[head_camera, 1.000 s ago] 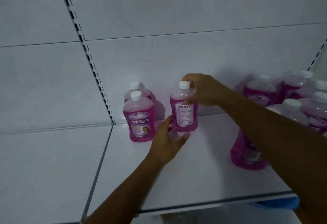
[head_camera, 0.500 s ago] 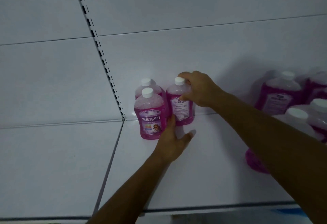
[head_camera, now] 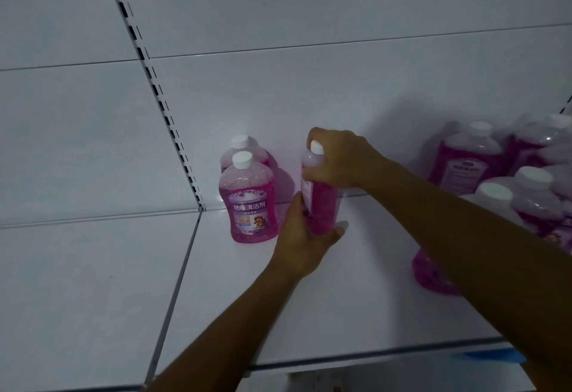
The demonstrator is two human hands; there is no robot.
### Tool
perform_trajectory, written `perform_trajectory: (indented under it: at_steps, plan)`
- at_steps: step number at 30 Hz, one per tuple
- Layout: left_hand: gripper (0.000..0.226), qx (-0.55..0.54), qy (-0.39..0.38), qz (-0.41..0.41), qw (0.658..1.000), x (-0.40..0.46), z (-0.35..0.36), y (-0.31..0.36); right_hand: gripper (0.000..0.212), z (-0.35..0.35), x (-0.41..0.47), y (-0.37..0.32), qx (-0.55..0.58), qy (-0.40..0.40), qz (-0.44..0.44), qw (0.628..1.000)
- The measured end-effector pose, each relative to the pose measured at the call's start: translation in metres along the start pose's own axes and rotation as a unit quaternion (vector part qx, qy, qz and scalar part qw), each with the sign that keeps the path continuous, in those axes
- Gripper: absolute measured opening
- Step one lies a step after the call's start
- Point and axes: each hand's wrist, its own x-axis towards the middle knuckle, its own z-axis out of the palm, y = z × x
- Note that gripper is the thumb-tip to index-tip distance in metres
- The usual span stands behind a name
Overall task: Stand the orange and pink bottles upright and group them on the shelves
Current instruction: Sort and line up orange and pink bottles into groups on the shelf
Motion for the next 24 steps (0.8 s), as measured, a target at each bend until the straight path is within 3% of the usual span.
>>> perform_trajectory:
  at_steps: [5, 8, 11, 15, 18, 20, 24]
  plan:
    - [0.058, -0.016, 0.054, -0.029, 0.998, 0.004, 0.012, -0.001, 0.045, -0.025, -0.007, 0.002, 0.110, -0.107, 0.042, 0.987]
    - [0.055, -0.142, -0.007, -0.063, 0.988, 0.007, 0.002, -0.004, 0.039, -0.038, -0.012, 0.014, 0.072, -0.149, 0.017, 0.986]
    - [0.056, -0.152, -0.036, -0.063, 0.986, 0.011, -0.009, -0.006, 0.042, -0.040, -0.015, 0.023, 0.051, -0.153, 0.027, 0.986]
    - [0.040, -0.027, -0.013, -0.034, 0.999, 0.010, -0.007, -0.003, 0.050, -0.026, -0.014, 0.026, 0.003, -0.089, 0.045, 0.995]
    - [0.041, 0.082, 0.029, -0.007, 0.996, 0.003, 0.000, -0.002, 0.054, -0.015, -0.011, 0.022, -0.013, -0.028, 0.062, 0.998]
    - [0.034, 0.093, 0.042, 0.023, 0.995, -0.004, 0.003, 0.002, 0.053, -0.008, -0.006, 0.020, 0.012, 0.000, 0.059, 0.998]
    - [0.047, 0.119, 0.074, 0.039, 0.989, -0.006, -0.002, 0.003, 0.053, 0.008, 0.001, 0.012, 0.046, 0.047, 0.028, 0.997]
